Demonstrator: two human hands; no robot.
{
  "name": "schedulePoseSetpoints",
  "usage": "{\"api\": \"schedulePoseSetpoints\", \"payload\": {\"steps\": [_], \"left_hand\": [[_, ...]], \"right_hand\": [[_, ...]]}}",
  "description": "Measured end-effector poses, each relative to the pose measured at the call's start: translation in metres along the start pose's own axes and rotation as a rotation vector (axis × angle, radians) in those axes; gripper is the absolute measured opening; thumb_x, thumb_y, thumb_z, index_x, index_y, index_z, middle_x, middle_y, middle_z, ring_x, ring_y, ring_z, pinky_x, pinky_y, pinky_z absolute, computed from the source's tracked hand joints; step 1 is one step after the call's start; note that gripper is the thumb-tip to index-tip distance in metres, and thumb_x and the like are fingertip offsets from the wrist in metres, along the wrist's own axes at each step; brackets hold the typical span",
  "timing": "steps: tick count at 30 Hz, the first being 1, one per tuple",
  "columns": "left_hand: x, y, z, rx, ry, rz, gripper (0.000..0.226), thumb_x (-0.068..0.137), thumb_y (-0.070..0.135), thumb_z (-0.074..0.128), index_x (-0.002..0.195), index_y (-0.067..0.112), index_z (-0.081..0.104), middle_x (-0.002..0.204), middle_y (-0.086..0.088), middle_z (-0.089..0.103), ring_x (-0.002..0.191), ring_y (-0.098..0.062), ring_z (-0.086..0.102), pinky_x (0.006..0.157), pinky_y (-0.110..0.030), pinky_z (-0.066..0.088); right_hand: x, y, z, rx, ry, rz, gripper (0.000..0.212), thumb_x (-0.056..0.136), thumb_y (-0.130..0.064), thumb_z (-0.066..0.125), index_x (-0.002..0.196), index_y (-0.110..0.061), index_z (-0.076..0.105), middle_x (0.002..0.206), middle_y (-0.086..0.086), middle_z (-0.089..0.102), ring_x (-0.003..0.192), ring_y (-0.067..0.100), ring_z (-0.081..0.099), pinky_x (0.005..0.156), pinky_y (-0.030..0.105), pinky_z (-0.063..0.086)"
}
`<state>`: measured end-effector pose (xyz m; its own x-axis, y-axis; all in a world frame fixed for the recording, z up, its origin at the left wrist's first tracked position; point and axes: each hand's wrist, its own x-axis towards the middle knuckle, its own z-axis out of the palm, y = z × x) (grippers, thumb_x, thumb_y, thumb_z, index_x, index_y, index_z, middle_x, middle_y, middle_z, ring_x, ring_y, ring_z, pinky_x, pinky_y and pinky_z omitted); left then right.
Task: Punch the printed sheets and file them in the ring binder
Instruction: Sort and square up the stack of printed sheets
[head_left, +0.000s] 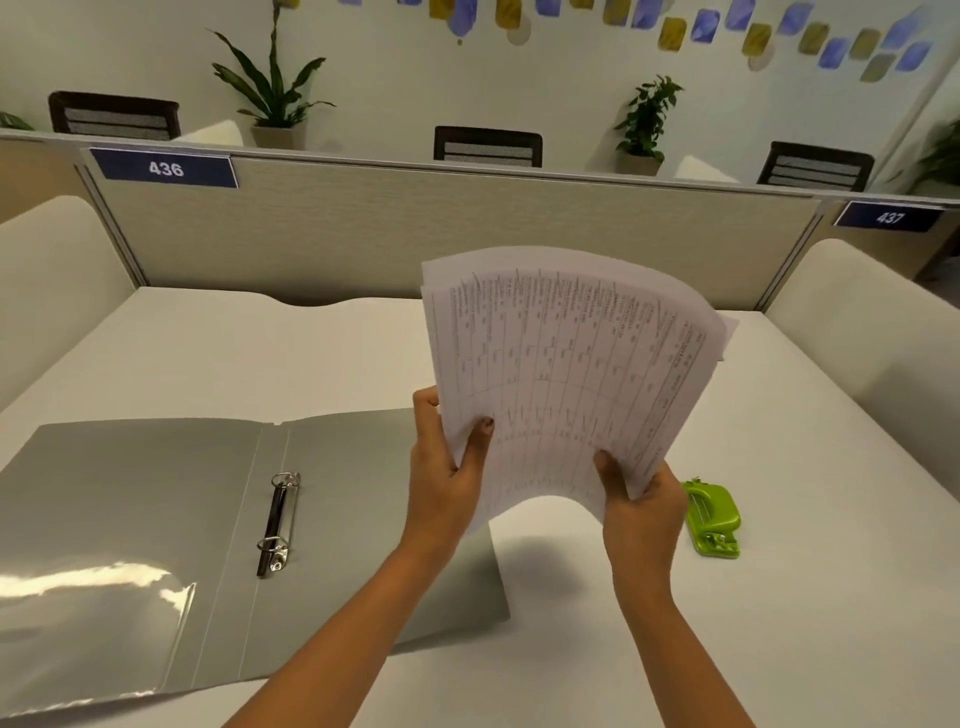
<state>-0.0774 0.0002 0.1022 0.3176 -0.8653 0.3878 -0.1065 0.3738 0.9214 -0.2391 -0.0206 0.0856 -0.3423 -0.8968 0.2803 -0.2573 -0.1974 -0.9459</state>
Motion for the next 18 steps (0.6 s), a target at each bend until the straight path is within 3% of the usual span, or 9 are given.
{"api": "schedulePoseSetpoints", "payload": {"steps": [5, 8, 13, 18], "left_hand": [[0.002, -0.007, 0.028, -0.044, -0.003, -0.072, 0.033, 0.094, 0.021, 0.055, 0.113, 0.039, 0.035, 0.114, 0.025, 0.056, 0.106, -0.006, 0.061, 0.071, -0.022, 0.058], [0.001, -0.014, 0.039, -0.022, -0.044, -0.123, 0.031, 0.093, 0.027, 0.055, 0.116, 0.041, 0.038, 0.109, 0.018, 0.065, 0.097, -0.013, 0.068, 0.067, -0.028, 0.060], [0.002, -0.013, 0.049, 0.012, -0.079, -0.091, 0.022, 0.090, 0.039, 0.051, 0.112, 0.041, 0.049, 0.106, 0.024, 0.065, 0.099, -0.009, 0.066, 0.073, -0.028, 0.060], [0.001, -0.009, 0.052, -0.018, 0.008, -0.053, 0.015, 0.090, 0.038, 0.054, 0.103, 0.047, 0.055, 0.102, 0.017, 0.067, 0.096, -0.013, 0.067, 0.069, -0.029, 0.060]], "right_hand": [[0.017, 0.014, -0.022, -0.003, 0.058, 0.064, 0.031, 0.081, -0.020, 0.071, 0.108, -0.007, 0.062, 0.096, 0.002, 0.065, 0.088, 0.023, 0.060, 0.069, 0.022, 0.052], [0.020, 0.025, -0.031, 0.070, 0.094, 0.159, 0.038, 0.074, -0.027, 0.076, 0.106, -0.013, 0.061, 0.094, 0.001, 0.064, 0.092, 0.024, 0.060, 0.073, 0.030, 0.052], [0.020, 0.024, -0.036, 0.109, 0.144, 0.149, 0.027, 0.082, -0.029, 0.068, 0.101, -0.012, 0.058, 0.087, -0.001, 0.061, 0.086, 0.023, 0.061, 0.062, 0.021, 0.052], [0.024, 0.023, -0.043, 0.106, 0.151, 0.109, 0.028, 0.081, -0.035, 0.065, 0.101, -0.017, 0.058, 0.092, 0.002, 0.063, 0.082, 0.017, 0.062, 0.062, 0.023, 0.054]]}}
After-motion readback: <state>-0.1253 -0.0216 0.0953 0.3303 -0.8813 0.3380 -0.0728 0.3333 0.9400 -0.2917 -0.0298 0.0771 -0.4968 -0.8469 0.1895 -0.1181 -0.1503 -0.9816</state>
